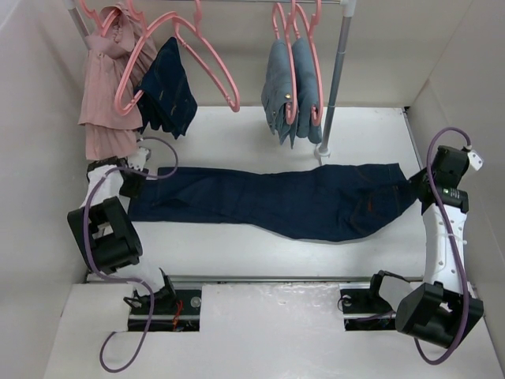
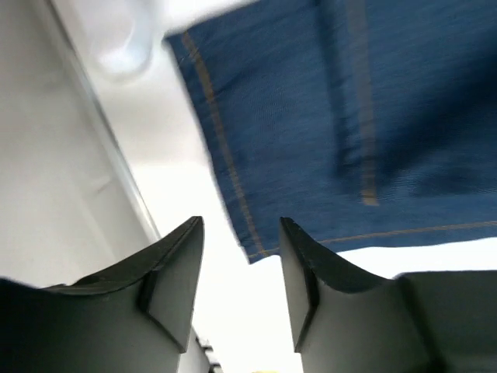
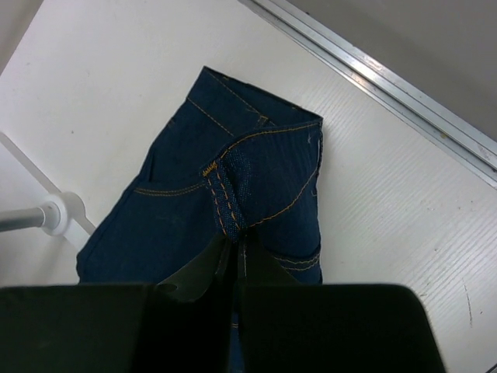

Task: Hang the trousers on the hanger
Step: Fold the trousers at the center of the board.

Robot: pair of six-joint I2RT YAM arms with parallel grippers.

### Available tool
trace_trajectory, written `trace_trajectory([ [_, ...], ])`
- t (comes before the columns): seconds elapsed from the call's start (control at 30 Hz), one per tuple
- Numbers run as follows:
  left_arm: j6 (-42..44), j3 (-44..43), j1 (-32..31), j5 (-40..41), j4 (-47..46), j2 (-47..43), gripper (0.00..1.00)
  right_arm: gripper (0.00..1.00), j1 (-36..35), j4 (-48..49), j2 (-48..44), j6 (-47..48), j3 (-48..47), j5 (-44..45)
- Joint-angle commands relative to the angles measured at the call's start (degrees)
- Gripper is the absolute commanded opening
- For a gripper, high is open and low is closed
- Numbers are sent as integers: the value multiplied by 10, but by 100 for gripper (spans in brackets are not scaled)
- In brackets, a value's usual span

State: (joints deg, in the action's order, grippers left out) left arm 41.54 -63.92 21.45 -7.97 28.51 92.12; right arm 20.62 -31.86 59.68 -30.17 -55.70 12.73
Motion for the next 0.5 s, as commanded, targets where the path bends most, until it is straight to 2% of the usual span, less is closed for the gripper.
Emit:
trace_trajectory([
  [0.0,10,-7,-26,-92,68,-51,43,0,4,36,-5,14,6,-20],
  [0.07,16,10,-68,-107,82,-62,44,0,4,36,-11,20,6,-25],
  [0.1,11,25,-80,-112,89,-62,49,0,4,36,-11,20,6,-25],
  [0.17,-6,43,-111,-112,75,-67,49,0,4,36,-11,26,11,-25],
  [0.27,-21,88,-141,-73,9,-94,49,0,4,36,-16,26,11,-25],
  [0.47,59,194,-197,50,-153,-152,52,0,4,42,-16,31,11,-38],
])
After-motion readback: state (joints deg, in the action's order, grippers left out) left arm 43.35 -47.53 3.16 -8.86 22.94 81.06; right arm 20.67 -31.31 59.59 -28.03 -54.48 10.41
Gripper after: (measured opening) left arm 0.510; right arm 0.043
